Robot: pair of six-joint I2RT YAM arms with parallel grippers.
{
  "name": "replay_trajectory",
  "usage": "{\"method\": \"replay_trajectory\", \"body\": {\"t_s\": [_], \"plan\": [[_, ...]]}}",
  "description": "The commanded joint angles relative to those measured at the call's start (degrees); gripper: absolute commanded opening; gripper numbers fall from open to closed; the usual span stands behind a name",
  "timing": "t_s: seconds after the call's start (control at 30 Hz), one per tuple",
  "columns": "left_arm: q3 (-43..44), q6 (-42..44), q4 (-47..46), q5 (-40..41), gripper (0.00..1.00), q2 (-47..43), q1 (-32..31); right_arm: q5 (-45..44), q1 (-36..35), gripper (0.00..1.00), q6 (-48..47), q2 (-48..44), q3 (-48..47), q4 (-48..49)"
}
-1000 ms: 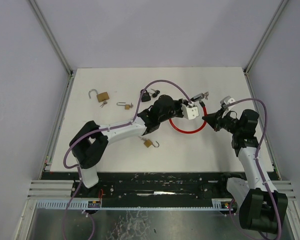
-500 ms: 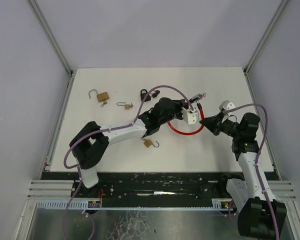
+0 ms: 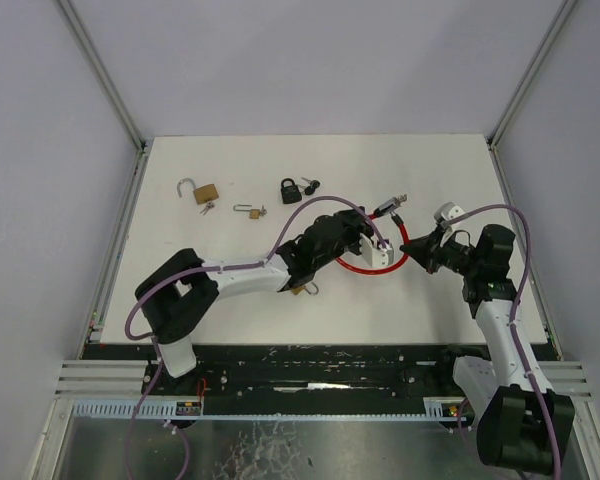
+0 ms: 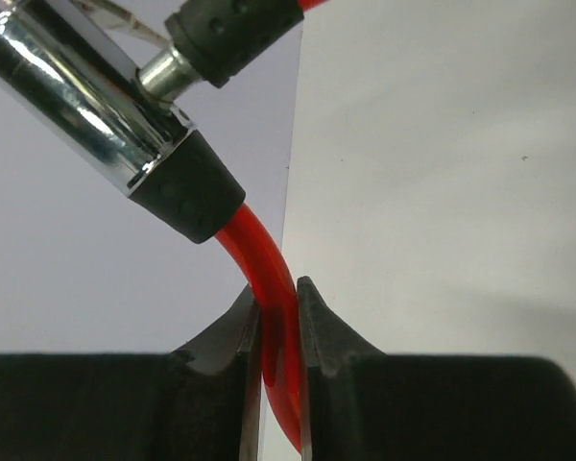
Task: Lock with the key
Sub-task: Lock the lock.
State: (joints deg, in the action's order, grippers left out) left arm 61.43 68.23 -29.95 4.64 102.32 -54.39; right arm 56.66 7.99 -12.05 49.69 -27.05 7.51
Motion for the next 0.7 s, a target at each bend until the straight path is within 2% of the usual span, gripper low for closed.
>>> {"method": "replay_trajectory", "body": {"t_s": [0.0,0.1,0.2,0.3,0.43,0.57,0.67], "plan": [[-2.0,4.7,2.4,-9.3,0.00,-1.4,-3.5,-3.3,-0.4,0.00,-6.2,1.3,-3.3,8.5],[-1.6,1.6,3.5,-13.1,0.00,-2.5,-3.3,-3.4,-1.0,0.00,-7.6,2.3,-2.4,9.9],[-0.4,1.3,8.6,-17.4,0.00,-2.8,-3.1,-2.6,-2.4,0.00,-8.4,0.8,-1.0,11.8],[2.3,0.4,15.0,-21.1,0.00,-2.6,-2.8,-5.1,-3.1,0.00,-10.1,-0.9,0.3,13.2],[4.6,-5.7,18.9,-29.4,0.00,-3.5,-0.3,-9.2,-3.1,0.00,-11.9,-1.5,-0.7,11.1],[9.2,-10.3,25.9,-37.5,0.00,-2.6,2.6,-6.0,-3.1,0.00,-11.7,-4.5,0.7,12.9],[14.7,-12.1,32.9,-37.0,0.00,0.0,3.1,-5.0,-3.1,0.00,-11.5,-7.6,1.8,14.4]]}}
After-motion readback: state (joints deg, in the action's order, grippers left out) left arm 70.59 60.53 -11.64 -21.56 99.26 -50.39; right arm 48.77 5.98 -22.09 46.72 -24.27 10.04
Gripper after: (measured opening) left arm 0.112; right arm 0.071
